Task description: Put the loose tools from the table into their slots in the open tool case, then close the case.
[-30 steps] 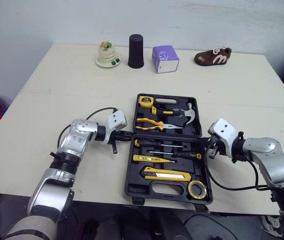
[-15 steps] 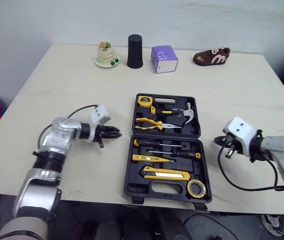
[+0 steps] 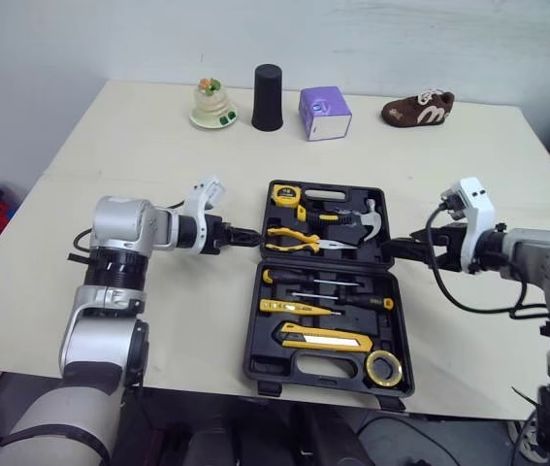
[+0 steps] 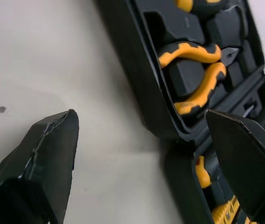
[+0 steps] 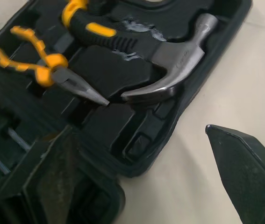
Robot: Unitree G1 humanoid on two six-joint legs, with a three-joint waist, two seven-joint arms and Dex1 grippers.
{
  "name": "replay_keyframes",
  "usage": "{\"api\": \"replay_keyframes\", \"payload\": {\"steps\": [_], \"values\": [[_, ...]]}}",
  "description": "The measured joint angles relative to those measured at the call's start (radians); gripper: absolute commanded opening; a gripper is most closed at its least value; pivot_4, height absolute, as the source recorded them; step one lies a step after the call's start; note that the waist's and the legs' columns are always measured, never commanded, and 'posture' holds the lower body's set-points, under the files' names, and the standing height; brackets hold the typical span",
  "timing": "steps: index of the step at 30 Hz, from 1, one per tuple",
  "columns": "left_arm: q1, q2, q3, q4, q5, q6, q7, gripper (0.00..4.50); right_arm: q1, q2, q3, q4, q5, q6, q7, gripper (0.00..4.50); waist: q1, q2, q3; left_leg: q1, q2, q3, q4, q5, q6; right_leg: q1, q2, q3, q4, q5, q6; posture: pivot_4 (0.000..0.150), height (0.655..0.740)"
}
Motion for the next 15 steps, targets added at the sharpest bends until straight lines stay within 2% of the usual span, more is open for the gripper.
{"api": "replay_keyframes", "payload": {"steps": [5, 15], "values": [[-0.051, -0.031, 0.014, 0.095, 0.003, -0.025, 0.085, 4.50, -0.071, 0.022, 0.038, 0.067, -0.032, 0.019, -0.080, 4.48, 0.002, 0.000, 0.000, -0.002, 0.000, 0.001, 0.000, 0.001, -0.001, -0.003, 0.000, 0.001, 0.001, 0.000, 0.000, 0.150, 0.7383], [-0.089, -0.065, -0.046, 0.160, 0.020, -0.106, 0.127, 4.50, -0.072, 0.022, 0.127, 0.185, -0.116, -0.060, -0.135, 4.48, 0.008, 0.000, 0.000, 0.000, -0.002, 0.002, 0.002, 0.002, 0.000, -0.002, -0.001, 0.001, 0.004, 0.000, 0.001, 0.150, 0.7383]]}}
